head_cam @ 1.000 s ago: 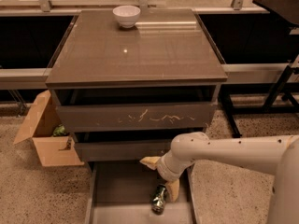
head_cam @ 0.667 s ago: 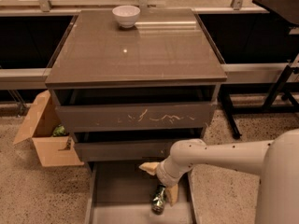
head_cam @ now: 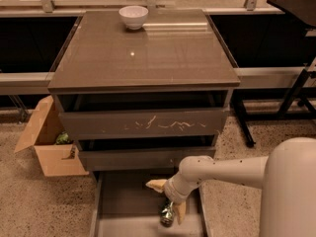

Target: Pick green can from bottom drawer and place on counter

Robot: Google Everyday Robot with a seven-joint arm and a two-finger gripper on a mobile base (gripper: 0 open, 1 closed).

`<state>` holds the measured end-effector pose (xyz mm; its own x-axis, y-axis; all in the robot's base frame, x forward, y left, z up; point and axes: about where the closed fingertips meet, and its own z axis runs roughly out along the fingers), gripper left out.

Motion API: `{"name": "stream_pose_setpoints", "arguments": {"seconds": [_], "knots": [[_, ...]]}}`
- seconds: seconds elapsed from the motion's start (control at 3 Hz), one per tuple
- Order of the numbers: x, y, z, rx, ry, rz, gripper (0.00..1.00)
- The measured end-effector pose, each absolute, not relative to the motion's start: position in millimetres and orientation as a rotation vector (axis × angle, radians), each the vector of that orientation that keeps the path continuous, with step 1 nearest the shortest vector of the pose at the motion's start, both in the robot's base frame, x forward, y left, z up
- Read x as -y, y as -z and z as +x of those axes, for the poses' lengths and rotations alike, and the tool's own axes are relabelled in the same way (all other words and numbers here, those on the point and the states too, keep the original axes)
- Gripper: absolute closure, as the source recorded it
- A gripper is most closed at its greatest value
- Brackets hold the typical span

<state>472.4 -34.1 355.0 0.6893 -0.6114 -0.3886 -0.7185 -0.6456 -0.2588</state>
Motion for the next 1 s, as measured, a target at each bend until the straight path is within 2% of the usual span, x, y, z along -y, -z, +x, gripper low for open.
{"name": "stream_pose_setpoints", "arguments": {"seconds": [1.0], "knots": [[85.0, -275.2, 488.3, -0.999, -0.200, -2.617, 0.00]]}}
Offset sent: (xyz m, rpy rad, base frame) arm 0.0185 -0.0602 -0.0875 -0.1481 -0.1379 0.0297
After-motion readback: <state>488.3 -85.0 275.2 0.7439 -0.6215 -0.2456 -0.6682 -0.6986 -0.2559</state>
